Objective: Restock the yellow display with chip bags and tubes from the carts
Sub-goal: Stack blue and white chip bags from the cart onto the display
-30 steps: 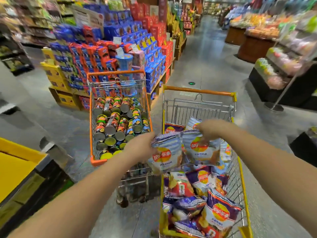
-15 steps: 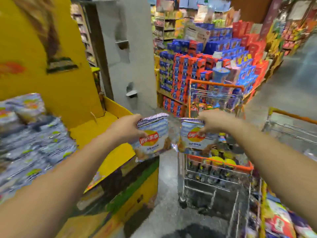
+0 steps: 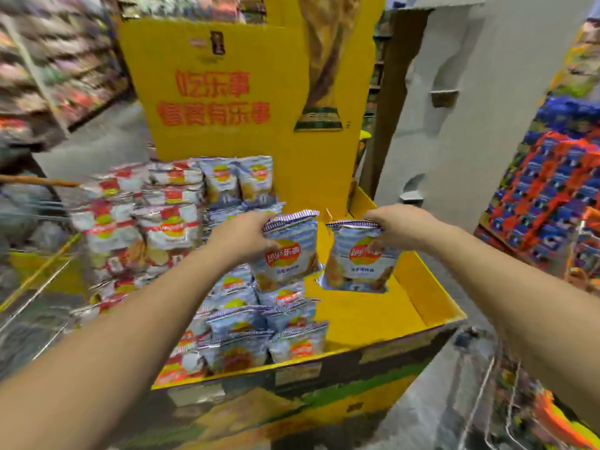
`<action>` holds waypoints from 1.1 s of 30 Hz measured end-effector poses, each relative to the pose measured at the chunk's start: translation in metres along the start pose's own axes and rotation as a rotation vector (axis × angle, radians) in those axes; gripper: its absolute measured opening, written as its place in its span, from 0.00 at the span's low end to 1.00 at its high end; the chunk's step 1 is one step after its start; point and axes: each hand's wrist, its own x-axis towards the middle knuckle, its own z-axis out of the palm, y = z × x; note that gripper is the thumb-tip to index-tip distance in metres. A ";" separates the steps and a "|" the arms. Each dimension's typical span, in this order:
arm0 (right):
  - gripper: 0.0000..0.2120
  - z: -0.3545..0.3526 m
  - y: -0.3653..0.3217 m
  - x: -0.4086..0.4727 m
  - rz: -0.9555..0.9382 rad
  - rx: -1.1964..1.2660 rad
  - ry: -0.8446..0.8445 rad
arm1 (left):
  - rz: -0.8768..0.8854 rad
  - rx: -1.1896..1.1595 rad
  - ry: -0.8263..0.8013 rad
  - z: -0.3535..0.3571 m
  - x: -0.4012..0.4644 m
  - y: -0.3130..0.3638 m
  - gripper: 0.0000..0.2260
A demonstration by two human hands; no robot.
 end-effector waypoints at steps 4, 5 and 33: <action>0.24 0.007 -0.008 0.092 -0.113 -0.004 0.055 | -0.091 0.041 0.029 -0.006 0.050 -0.043 0.24; 0.23 0.009 -0.009 0.114 -0.140 -0.012 0.075 | -0.109 0.048 0.038 -0.008 0.062 -0.051 0.24; 0.26 0.055 -0.056 0.515 -0.321 -0.040 0.094 | -0.207 0.311 -0.192 0.016 0.363 -0.260 0.32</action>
